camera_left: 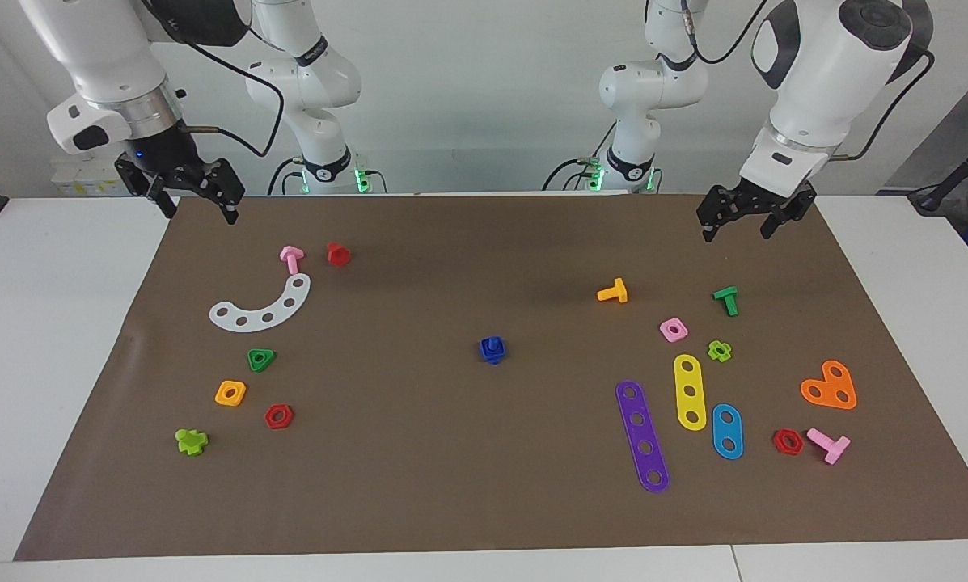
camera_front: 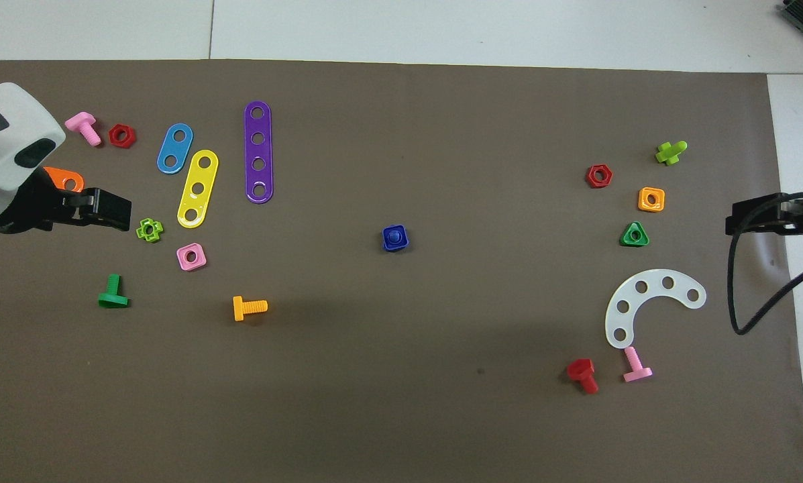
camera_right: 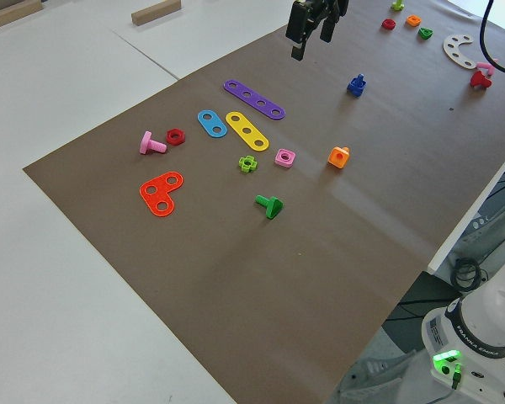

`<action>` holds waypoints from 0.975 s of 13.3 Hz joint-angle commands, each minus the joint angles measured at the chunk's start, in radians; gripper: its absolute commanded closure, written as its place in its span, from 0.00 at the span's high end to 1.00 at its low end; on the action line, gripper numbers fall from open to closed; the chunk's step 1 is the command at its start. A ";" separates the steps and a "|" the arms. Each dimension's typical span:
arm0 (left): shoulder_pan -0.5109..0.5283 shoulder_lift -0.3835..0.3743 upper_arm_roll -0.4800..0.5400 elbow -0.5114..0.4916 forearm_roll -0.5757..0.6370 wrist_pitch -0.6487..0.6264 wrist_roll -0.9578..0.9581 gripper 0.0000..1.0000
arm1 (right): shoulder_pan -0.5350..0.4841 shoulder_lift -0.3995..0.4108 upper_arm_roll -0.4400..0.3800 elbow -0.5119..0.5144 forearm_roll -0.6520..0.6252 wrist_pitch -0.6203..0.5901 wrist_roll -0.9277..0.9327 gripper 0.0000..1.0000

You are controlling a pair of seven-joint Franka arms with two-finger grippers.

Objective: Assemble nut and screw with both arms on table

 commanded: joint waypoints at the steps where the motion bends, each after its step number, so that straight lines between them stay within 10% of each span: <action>1: 0.015 -0.022 0.004 -0.015 -0.068 0.029 0.039 1.00 | 0.001 -0.019 0.000 -0.022 -0.011 0.000 -0.012 1.00; 13: 0.017 -0.019 0.019 0.002 -0.062 0.016 0.036 1.00 | -0.006 -0.021 0.000 -0.030 -0.011 0.009 -0.011 1.00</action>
